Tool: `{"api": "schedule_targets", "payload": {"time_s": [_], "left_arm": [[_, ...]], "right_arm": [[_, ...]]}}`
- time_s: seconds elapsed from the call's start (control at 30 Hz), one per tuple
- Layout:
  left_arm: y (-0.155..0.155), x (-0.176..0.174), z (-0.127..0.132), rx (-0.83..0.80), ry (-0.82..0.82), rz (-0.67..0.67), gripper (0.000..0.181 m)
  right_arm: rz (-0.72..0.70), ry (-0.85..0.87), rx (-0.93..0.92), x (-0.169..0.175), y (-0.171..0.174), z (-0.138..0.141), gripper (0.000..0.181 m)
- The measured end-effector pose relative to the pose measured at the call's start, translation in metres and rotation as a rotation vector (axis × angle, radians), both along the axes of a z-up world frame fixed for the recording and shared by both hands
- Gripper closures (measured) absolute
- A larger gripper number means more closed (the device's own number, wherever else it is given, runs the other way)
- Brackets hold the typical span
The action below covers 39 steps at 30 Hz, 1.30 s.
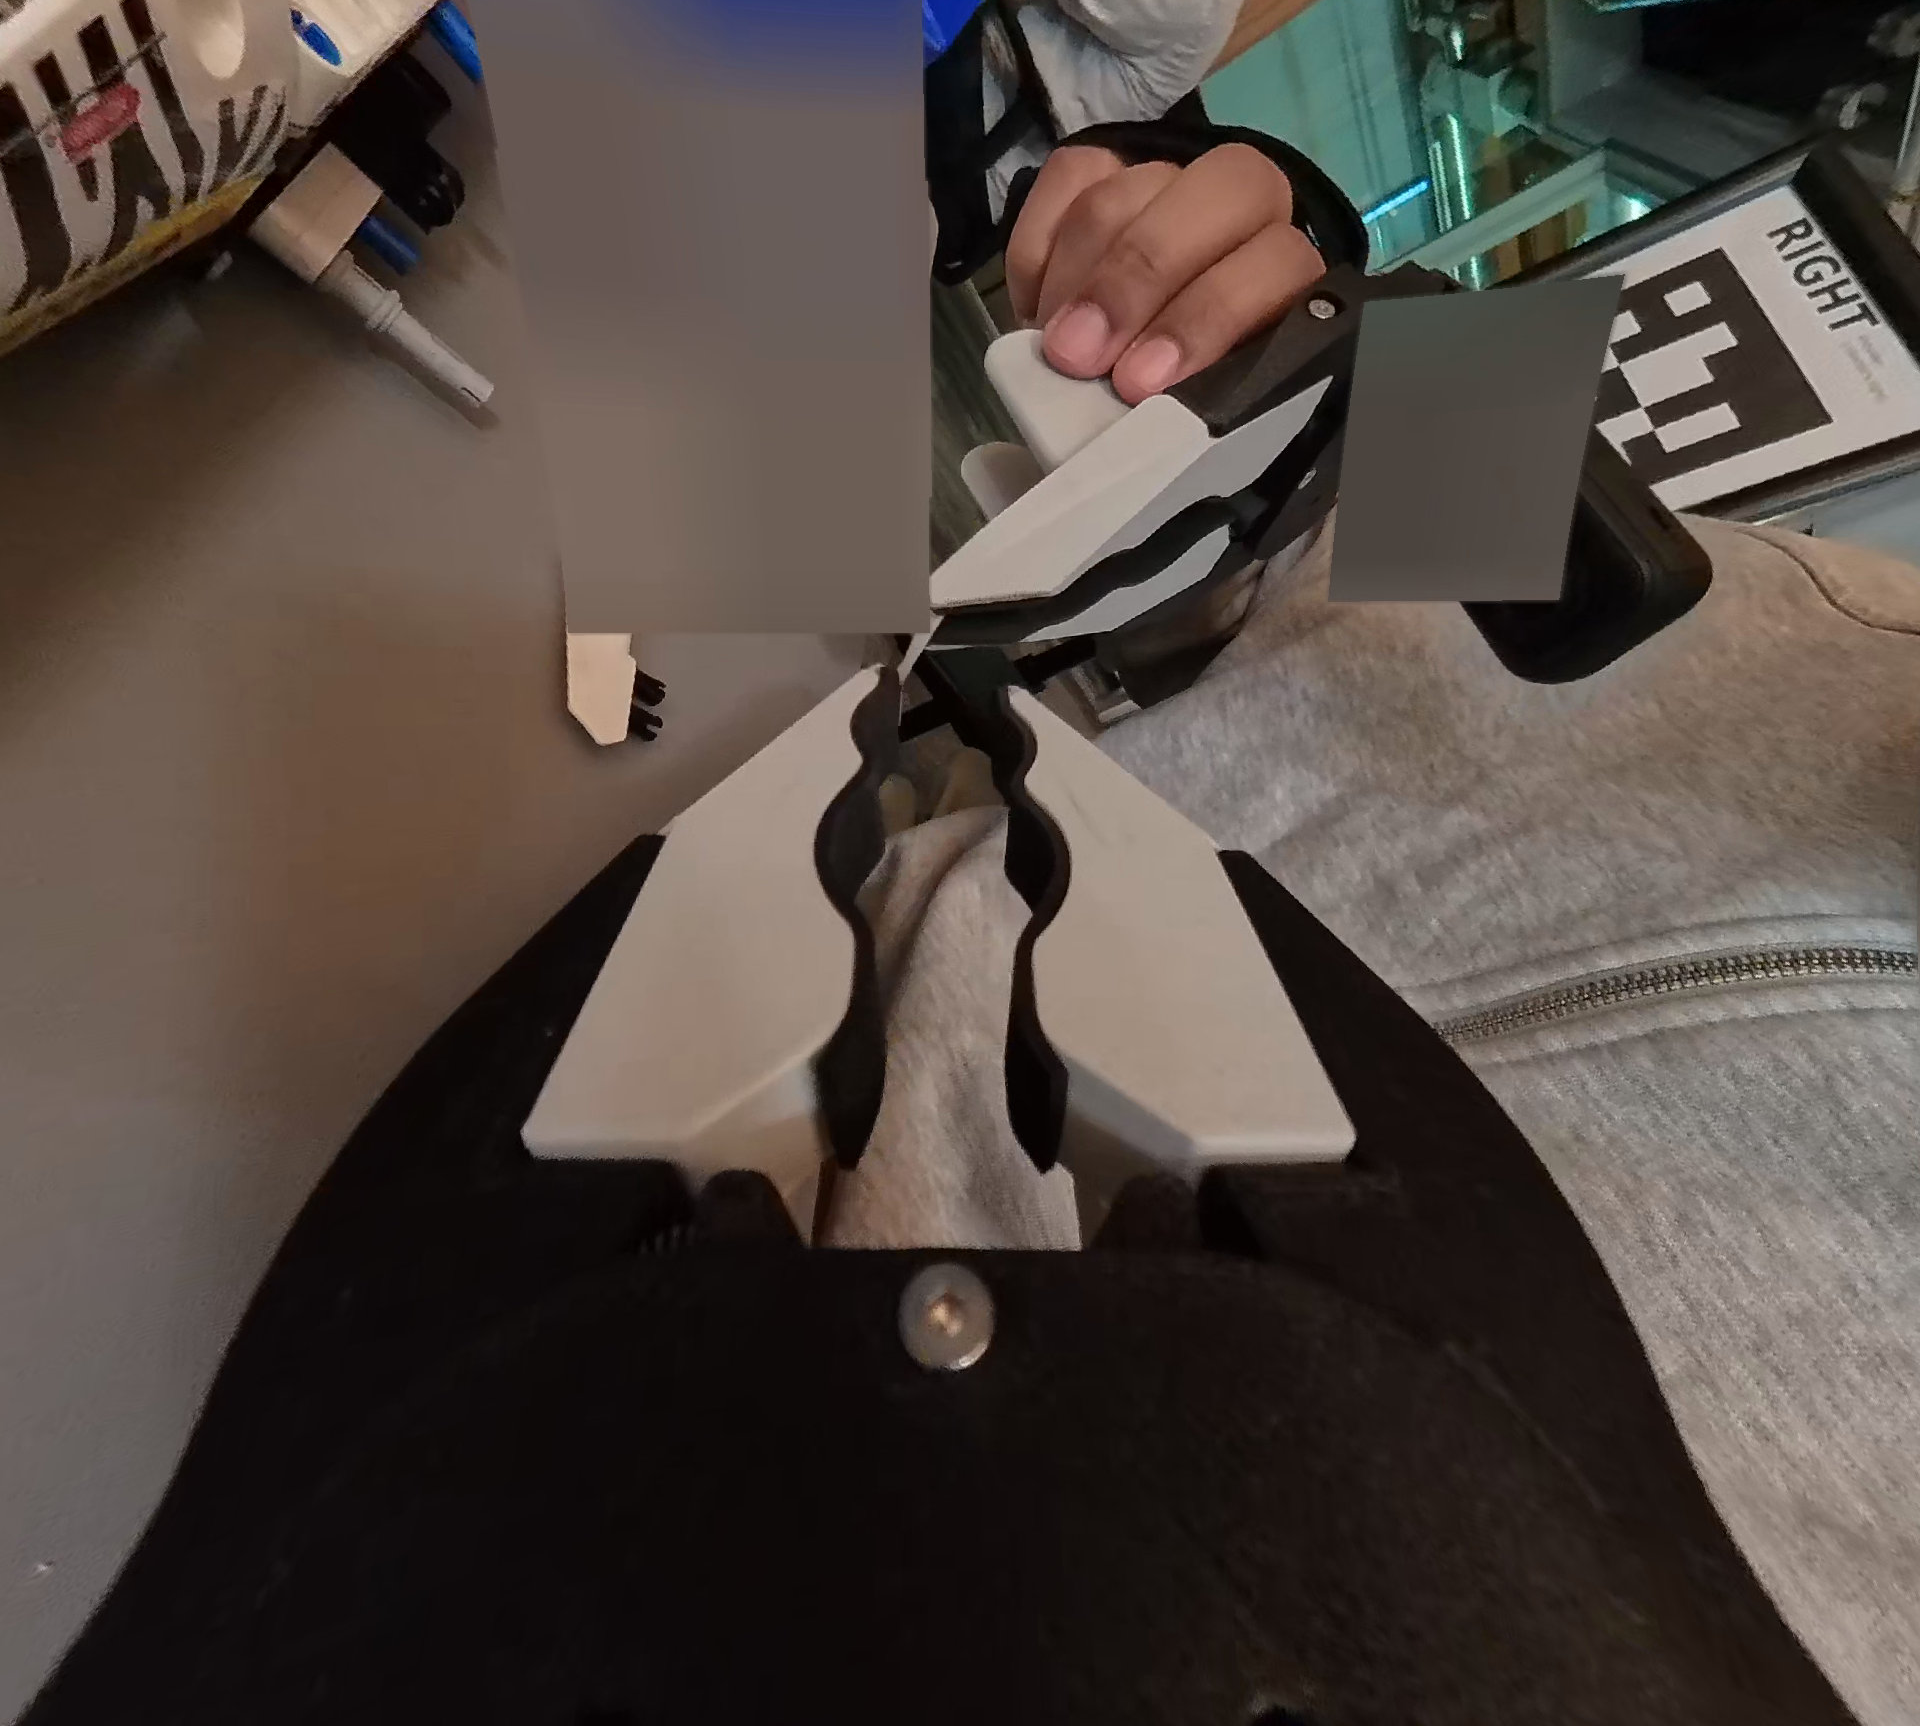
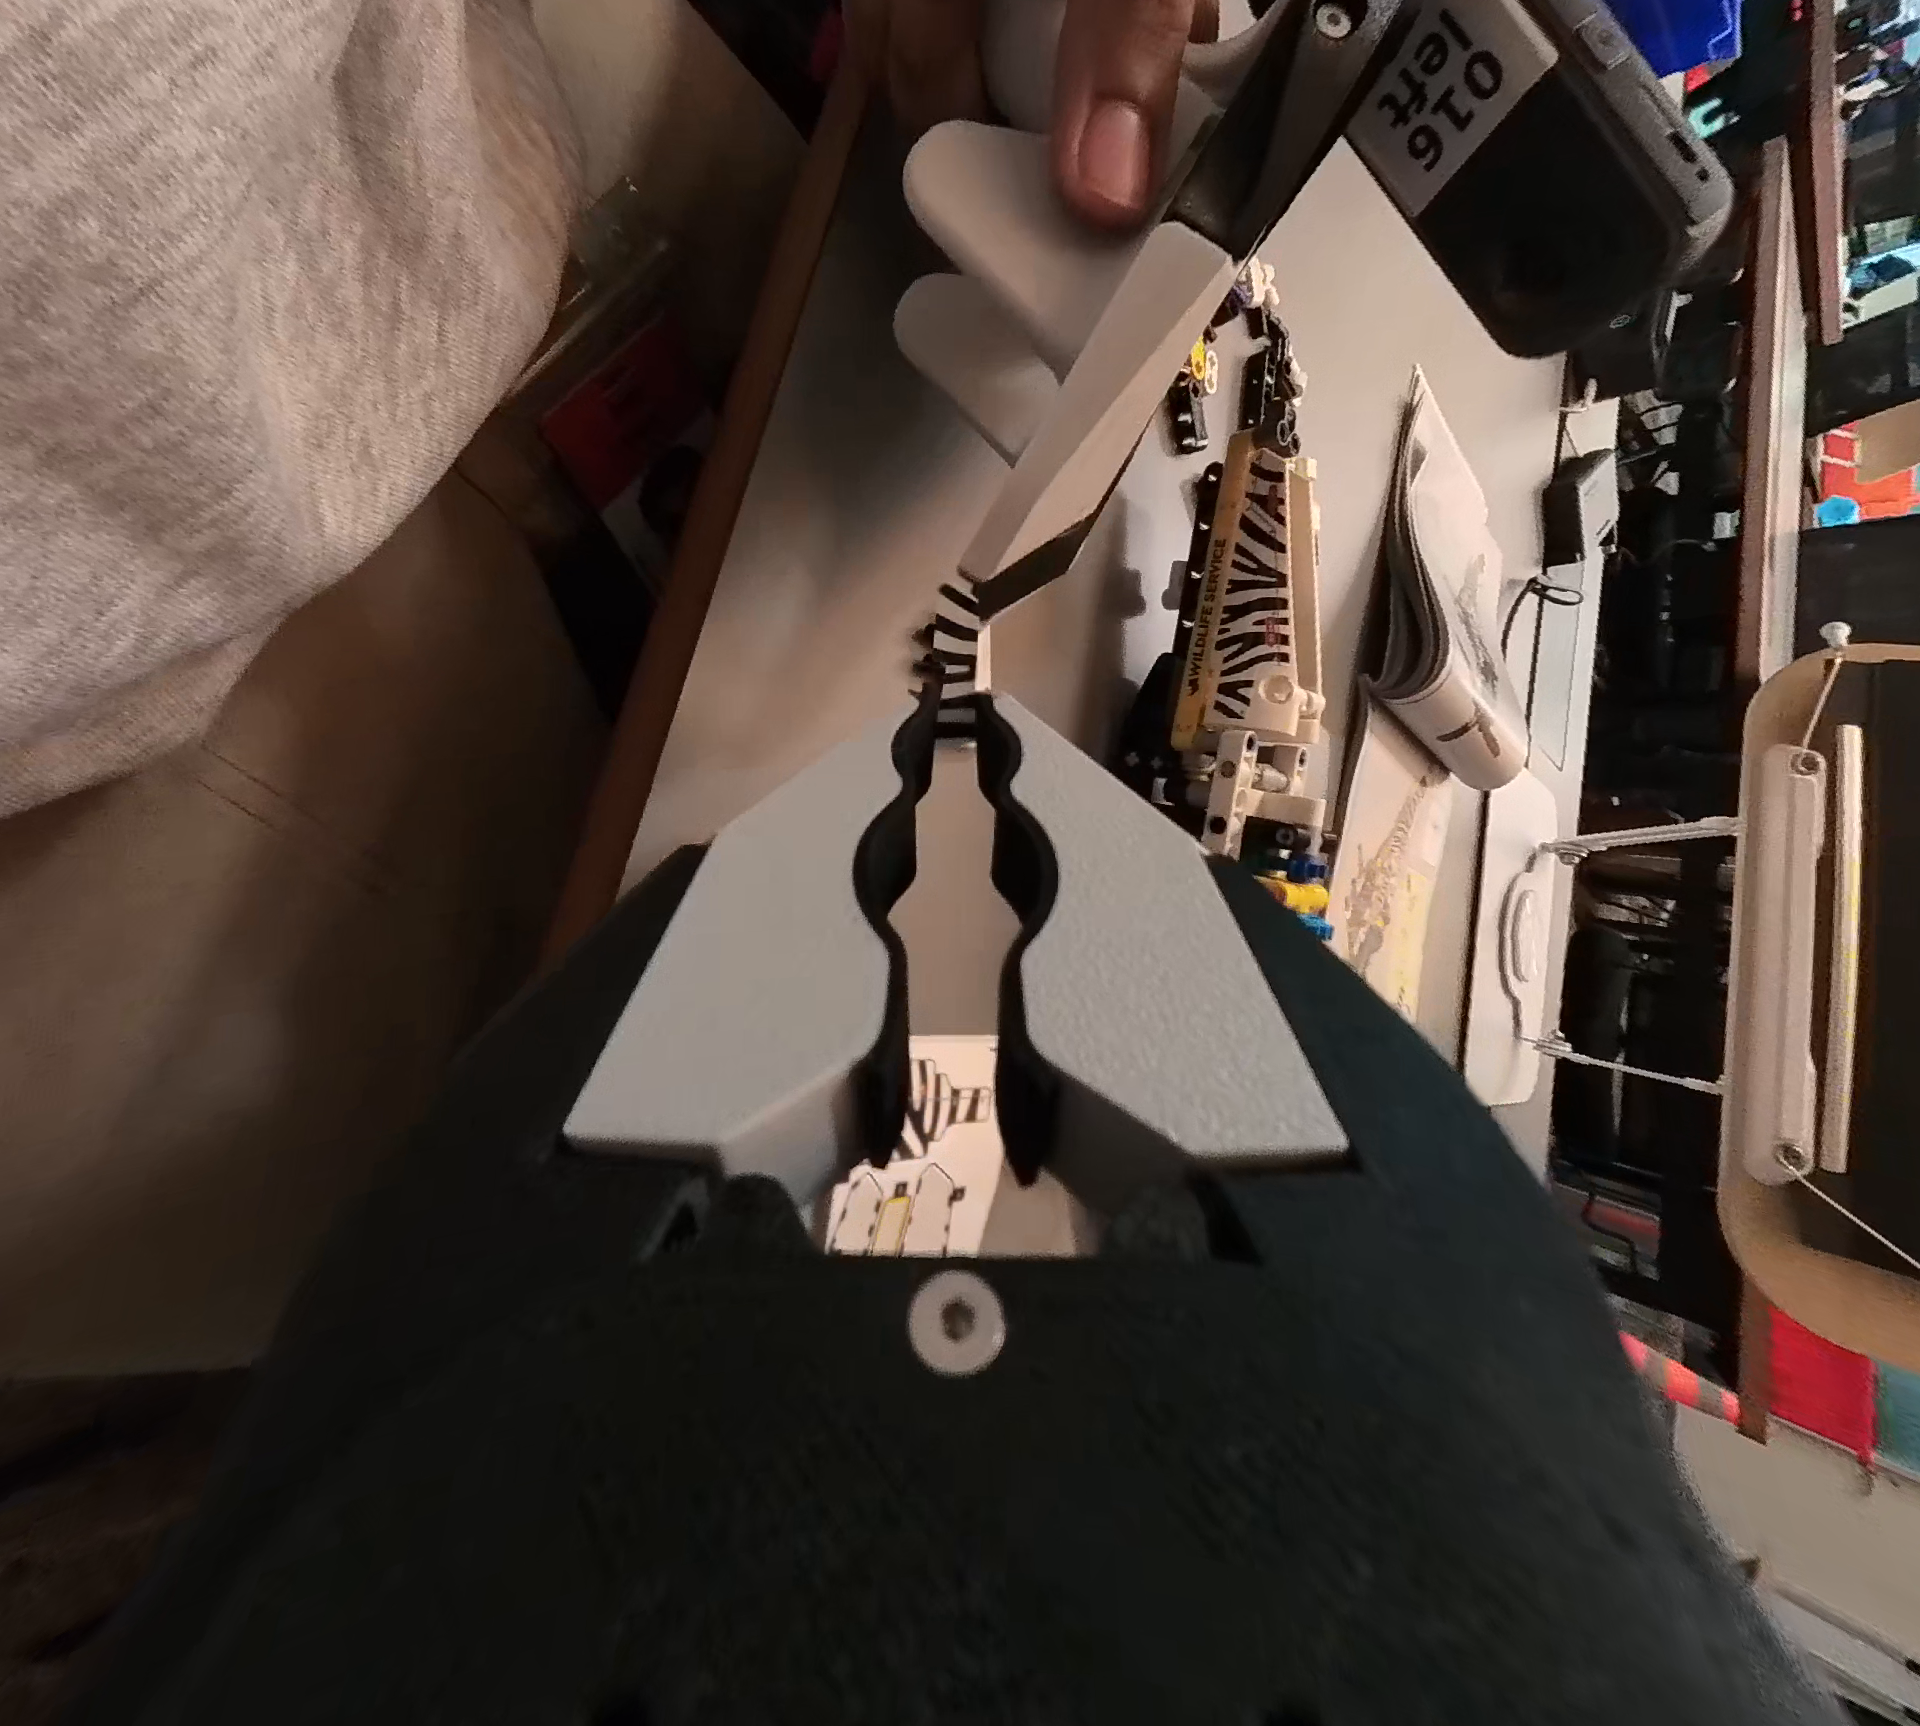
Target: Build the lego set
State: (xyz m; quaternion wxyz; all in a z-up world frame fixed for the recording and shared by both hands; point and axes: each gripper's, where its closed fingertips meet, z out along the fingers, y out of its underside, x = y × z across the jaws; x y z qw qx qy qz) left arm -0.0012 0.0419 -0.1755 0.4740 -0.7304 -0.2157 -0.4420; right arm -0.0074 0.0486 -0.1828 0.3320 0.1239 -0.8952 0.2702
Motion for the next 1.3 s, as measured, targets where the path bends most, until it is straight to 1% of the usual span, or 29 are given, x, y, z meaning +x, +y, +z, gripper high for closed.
{"api": "schedule_targets", "payload": {"time_s": [0.2, 0.33, 0.43, 0.5, 0.57, 0.63, 0.7, 0.77, 0.97, 1.03, 1.13, 1.2, 1.3], "left_arm": [[-0.004, -0.006, -0.001, -0.004, 0.0, 0.026, 0.162], [-0.007, -0.011, -0.002, -0.012, 0.024, 0.056, 0.161], [-0.008, -0.018, -0.007, -0.047, 0.11, 0.102, 0.156], [-0.009, -0.021, -0.006, -0.049, 0.171, 0.122, 0.155], [-0.01, -0.024, -0.005, -0.053, 0.243, 0.152, 0.154], [-0.012, -0.032, -0.01, -0.09, 0.338, 0.195, 0.154], [-0.015, -0.038, -0.018, -0.14, 0.429, 0.227, 0.154], [-0.016, -0.041, -0.024, -0.176, 0.475, 0.242, 0.154], [-0.014, -0.041, -0.034, -0.218, 0.514, 0.235, 0.155], [-0.012, -0.039, -0.032, -0.209, 0.529, 0.233, 0.156], [-0.009, -0.04, -0.023, -0.158, 0.539, 0.254, 0.159], [-0.008, -0.04, -0.017, -0.11, 0.486, 0.265, 0.162], [-0.007, -0.032, -0.01, -0.042, 0.354, 0.23, 0.164]], "right_arm": [[-0.003, -0.026, -0.038, 0.001, -0.001, 0.004, 0.176], [-0.041, -0.062, -0.042, -0.005, 0.005, 0.0, 0.176], [-0.092, -0.179, -0.043, -0.01, 0.012, -0.012, 0.175], [-0.132, -0.29, -0.091, -0.014, 0.016, -0.016, 0.173], [-0.17, -0.388, -0.168, -0.021, 0.016, -0.015, 0.171], [-0.189, -0.472, -0.244, -0.027, 0.015, -0.01, 0.171], [-0.191, -0.543, -0.278, -0.03, 0.013, -0.008, 0.169], [-0.183, -0.607, -0.278, -0.032, 0.012, -0.011, 0.168], [-0.143, -0.853, -0.312, -0.028, 0.0, -0.016, 0.168], [-0.152, -0.956, -0.342, -0.027, -0.003, -0.015, 0.164], [-0.135, -1.119, -0.42, -0.023, -0.008, -0.004, 0.163], [-0.121, -1.155, -0.459, -0.023, -0.009, 0.002, 0.165], [-0.129, -1.115, -0.467, -0.026, -0.007, 0.003, 0.166]]}}
